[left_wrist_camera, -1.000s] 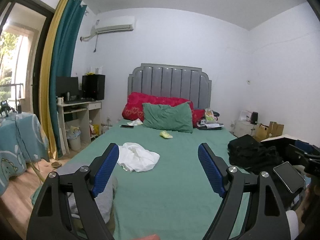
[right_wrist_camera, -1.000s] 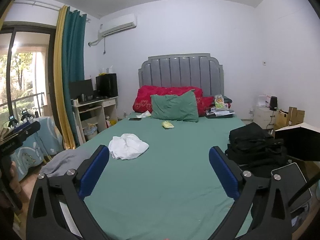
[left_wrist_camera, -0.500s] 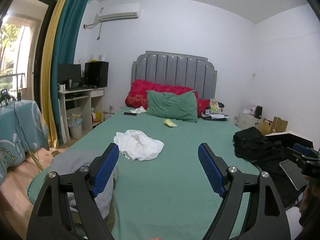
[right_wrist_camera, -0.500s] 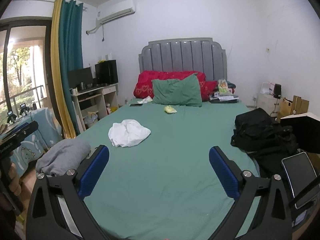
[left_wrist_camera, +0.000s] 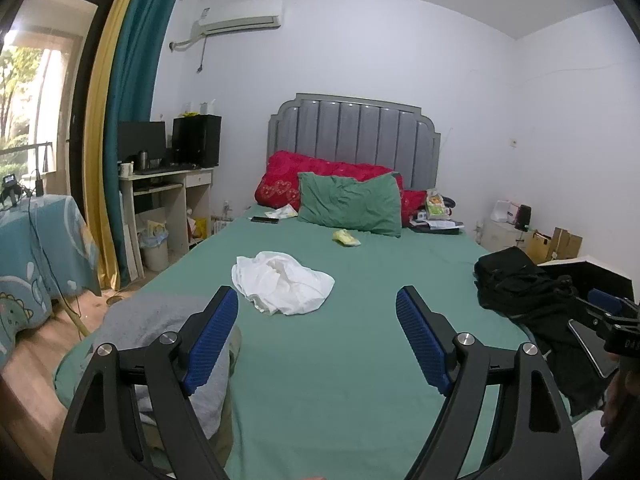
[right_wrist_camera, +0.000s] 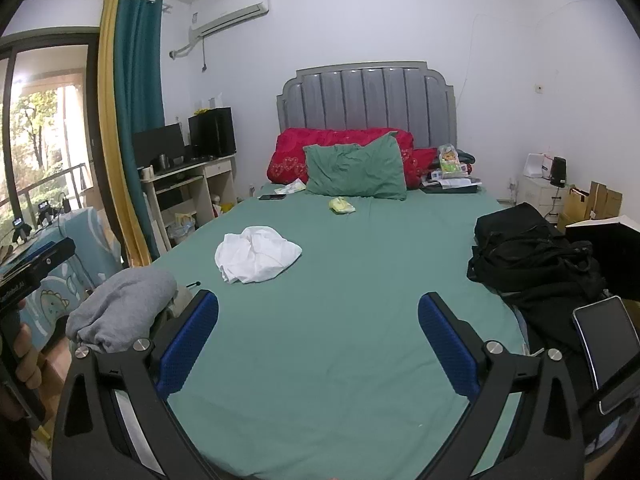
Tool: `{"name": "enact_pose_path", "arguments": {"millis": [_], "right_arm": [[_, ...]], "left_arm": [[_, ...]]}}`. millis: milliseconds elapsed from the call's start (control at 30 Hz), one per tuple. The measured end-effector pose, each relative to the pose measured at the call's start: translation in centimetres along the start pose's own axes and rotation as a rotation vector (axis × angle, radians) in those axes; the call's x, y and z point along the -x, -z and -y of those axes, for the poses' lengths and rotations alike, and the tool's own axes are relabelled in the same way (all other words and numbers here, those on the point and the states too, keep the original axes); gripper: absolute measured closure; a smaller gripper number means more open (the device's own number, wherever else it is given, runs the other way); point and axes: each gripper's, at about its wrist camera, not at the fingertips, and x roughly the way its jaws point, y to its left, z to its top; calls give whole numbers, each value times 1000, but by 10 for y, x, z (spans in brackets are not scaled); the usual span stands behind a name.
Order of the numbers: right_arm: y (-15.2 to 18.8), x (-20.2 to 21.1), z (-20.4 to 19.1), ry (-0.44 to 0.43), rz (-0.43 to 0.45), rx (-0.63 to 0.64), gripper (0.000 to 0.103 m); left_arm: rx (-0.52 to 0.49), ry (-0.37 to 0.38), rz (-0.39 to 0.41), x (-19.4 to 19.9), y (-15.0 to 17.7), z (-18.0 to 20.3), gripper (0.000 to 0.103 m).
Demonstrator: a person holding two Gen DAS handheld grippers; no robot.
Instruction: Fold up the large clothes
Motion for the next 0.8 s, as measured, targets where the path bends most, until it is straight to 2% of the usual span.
{"name": "enact_pose_path", "arguments": {"millis": [800], "right_arm": [[-1, -3, 1, -24, -15, 1, 4]], "left_arm": [[-2, 3, 7, -1, -2, 5, 19]]}}
